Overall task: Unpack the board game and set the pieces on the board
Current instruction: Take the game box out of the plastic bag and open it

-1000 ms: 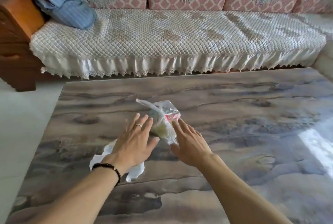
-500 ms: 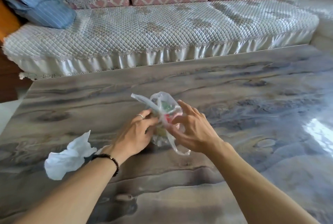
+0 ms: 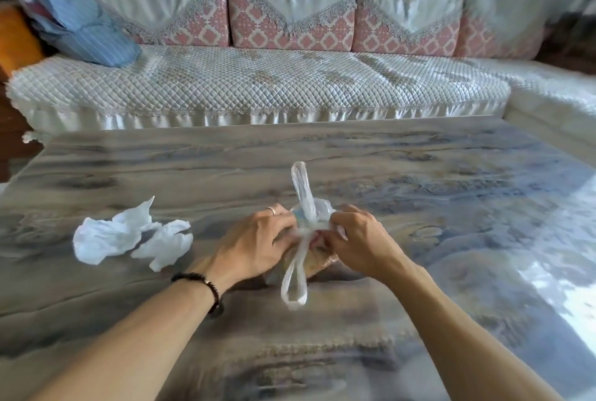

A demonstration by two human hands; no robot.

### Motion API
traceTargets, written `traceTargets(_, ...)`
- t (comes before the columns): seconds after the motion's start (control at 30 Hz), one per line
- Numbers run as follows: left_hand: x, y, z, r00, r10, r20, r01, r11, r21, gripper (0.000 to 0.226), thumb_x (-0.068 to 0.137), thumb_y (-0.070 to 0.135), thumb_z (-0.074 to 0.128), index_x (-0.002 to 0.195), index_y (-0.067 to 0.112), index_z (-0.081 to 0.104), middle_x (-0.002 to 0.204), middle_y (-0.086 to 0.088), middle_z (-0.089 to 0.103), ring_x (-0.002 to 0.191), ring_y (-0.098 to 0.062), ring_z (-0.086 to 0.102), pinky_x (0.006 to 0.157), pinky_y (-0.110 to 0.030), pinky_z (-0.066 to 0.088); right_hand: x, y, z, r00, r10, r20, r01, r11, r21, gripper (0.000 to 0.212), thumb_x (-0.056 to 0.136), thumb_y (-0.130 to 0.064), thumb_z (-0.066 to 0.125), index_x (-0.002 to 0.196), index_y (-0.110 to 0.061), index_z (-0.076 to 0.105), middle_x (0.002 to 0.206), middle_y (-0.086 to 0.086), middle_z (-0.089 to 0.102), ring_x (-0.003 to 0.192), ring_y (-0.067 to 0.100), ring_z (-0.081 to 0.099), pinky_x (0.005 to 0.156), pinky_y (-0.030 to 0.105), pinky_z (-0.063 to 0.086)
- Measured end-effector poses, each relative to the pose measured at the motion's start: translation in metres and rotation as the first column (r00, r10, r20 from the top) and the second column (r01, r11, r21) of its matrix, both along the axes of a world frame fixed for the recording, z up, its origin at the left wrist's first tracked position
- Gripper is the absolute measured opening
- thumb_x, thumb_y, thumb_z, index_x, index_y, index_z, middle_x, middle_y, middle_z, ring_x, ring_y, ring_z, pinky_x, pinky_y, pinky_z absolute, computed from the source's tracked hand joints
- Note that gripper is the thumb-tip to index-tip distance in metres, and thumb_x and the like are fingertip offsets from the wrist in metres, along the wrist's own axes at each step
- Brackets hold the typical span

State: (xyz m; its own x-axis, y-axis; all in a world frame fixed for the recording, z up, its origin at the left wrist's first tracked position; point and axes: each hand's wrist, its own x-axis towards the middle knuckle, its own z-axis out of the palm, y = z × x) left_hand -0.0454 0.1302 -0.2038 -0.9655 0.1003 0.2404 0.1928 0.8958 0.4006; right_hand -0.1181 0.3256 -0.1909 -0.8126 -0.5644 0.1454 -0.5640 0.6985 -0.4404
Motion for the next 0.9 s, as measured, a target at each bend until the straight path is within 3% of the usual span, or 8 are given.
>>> traceTargets(0.07,0.021,0.005,0.004,0.998,0.014,-0.061,-0.016,0.999,-0.038,0.038,0.092,0.058,0.033,0.073,0.027,0.043,0.080,0.016,0.044,0.074,-0.019,0.057,0.059,-0.033,0.041,0.016,0.019,0.003,0.997,-0.078,0.028,0.078,0.997,0.002,0.034,0.085,-0.025,0.060,0.059,-0.019,0.039,0.067,-0.004,0.050,0.067,0.024,0.048,0.062,0.035,0.041)
traceTargets(0.2,0.053,0.010,0.005,0.997,0.068,-0.047,-0.070,0.997,-0.037,0.023,0.097,0.030,0.050,0.077,0.024,0.041,0.077,0.011,0.046,0.079,-0.025,0.059,0.062,-0.031,0.034,0.044,0.047,0.009,0.975,-0.213,0.064,0.210,0.976,0.055,0.035,0.084,-0.028,0.060,0.058,-0.022,0.039,0.065,-0.005,0.049,0.072,0.027,0.055,0.063,0.033,0.041)
traceTargets(0.27,0.066,0.018,0.008,0.997,0.072,-0.021,-0.073,0.997,-0.025,0.007,0.095,0.020,0.051,0.089,0.019,0.049,0.092,0.006,0.054,0.097,-0.025,0.058,0.070,-0.030,0.037,0.060,0.047,0.012,0.984,-0.177,0.032,0.174,0.982,0.068,0.010,0.084,-0.034,0.062,0.080,-0.028,0.056,0.093,-0.002,0.057,0.092,0.025,0.059,0.075,0.033,0.046)
traceTargets(0.37,0.080,0.036,0.018,1.000,0.014,-0.013,-0.014,1.000,0.009,0.036,0.090,0.019,0.056,0.126,0.017,0.053,0.127,0.000,0.058,0.121,-0.021,0.050,0.096,-0.031,0.040,0.081,0.037,0.018,0.994,-0.088,0.061,0.090,0.996,-0.025,0.047,0.081,-0.038,0.063,0.126,-0.025,0.054,0.120,-0.003,0.057,0.111,0.019,0.054,0.093,0.040,0.046)
traceTargets(0.53,0.095,0.053,0.027,0.998,-0.005,-0.063,-0.003,0.991,-0.134,0.016,0.090,0.027,0.064,0.105,0.022,0.066,0.105,0.006,0.068,0.100,-0.020,0.062,0.084,-0.031,0.042,0.104,0.032,0.017,0.996,-0.069,0.057,0.071,0.997,-0.042,0.017,0.080,-0.028,0.063,0.071,-0.014,0.062,0.070,0.001,0.061,0.075,0.028,0.056,0.072,0.040,0.049)
traceTargets(0.73,0.108,0.054,0.041,0.980,0.177,-0.085,-0.186,0.977,-0.103,0.009,0.091,0.018,0.059,0.085,0.024,0.063,0.086,0.007,0.065,0.086,-0.021,0.062,0.067,-0.031,0.040,0.098,0.074,0.021,0.954,-0.273,0.119,0.296,0.919,-0.261,0.023,0.084,-0.021,0.058,0.066,-0.007,0.057,0.061,0.006,0.059,0.066,0.027,0.055,0.063,0.036,0.047)
traceTargets(0.8,0.110,0.056,0.043,0.981,0.188,-0.048,-0.192,0.975,-0.115,0.010,0.089,0.016,0.056,0.093,0.024,0.062,0.092,0.009,0.063,0.092,-0.019,0.061,0.070,-0.032,0.044,0.101,0.080,0.025,0.955,-0.266,0.131,0.292,0.921,-0.259,0.010,0.082,-0.020,0.058,0.080,-0.011,0.062,0.076,0.000,0.064,0.076,0.023,0.059,0.069,0.035,0.050)
traceTargets(0.9,0.111,0.071,0.050,0.998,0.054,-0.012,-0.055,0.991,-0.120,0.032,0.083,0.023,0.063,0.115,0.025,0.058,0.106,0.008,0.062,0.101,-0.017,0.057,0.080,-0.032,0.047,0.114,0.071,0.034,0.965,-0.106,0.240,0.170,0.949,-0.266,0.043,0.078,-0.025,0.064,0.120,-0.023,0.056,0.106,-0.006,0.060,0.096,0.018,0.060,0.085,0.032,0.050)
